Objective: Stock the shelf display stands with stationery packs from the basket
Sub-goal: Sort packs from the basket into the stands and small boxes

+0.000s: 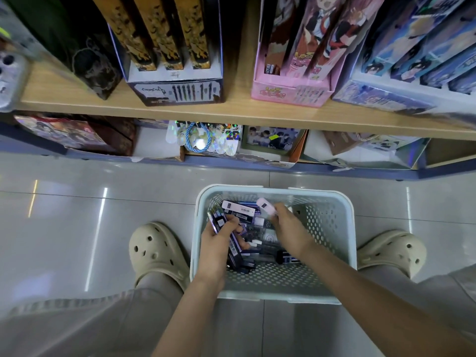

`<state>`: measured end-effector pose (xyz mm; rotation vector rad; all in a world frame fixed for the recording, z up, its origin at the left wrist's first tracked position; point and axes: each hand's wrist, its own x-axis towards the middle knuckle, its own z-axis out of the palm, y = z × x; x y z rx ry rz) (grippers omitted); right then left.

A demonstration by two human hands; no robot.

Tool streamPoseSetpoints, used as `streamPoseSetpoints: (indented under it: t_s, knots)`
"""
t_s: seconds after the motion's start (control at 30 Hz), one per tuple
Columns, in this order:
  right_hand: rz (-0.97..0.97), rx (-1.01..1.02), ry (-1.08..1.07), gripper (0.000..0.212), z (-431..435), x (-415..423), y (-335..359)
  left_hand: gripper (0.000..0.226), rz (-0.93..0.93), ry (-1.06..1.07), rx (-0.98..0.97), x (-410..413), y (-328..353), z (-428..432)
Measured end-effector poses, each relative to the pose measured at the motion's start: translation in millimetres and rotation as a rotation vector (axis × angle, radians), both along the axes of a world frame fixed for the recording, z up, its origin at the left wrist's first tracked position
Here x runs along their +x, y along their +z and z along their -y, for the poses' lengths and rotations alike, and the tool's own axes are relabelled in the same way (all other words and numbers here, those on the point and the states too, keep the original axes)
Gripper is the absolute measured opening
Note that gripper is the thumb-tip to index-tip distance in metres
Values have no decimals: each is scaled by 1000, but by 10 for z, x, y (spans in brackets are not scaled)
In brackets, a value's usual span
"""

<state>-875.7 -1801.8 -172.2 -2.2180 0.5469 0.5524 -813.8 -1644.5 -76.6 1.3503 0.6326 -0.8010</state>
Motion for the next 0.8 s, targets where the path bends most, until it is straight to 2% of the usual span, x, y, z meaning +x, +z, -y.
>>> streamPoseSetpoints:
  t_s: [0.1, 0.23, 0.37, 0.53, 0.67, 0.8]
  knots:
    - [0, 44, 21, 28, -91, 122, -4, 6, -6, 27, -27, 17, 51, -30]
    - [-120, -34, 62, 47, -243, 318, -131, 6, -12, 55, -50, 48, 73, -109]
    - [-230, -168, 71, 38, -327, 430, -219, 4, -6, 75, -31, 92, 58, -175]
    - [-189, -268, 188, 29, -334, 420, -166, 8, 6, 75, -1, 120, 57, -239]
    - [-156, -217, 234, 36, -214, 234, -67, 12, 23, 24, 47, 85, 30, -227]
    - [-107, -33, 137, 35, -79, 38, 153, 7, 8, -38, 94, -36, -17, -193]
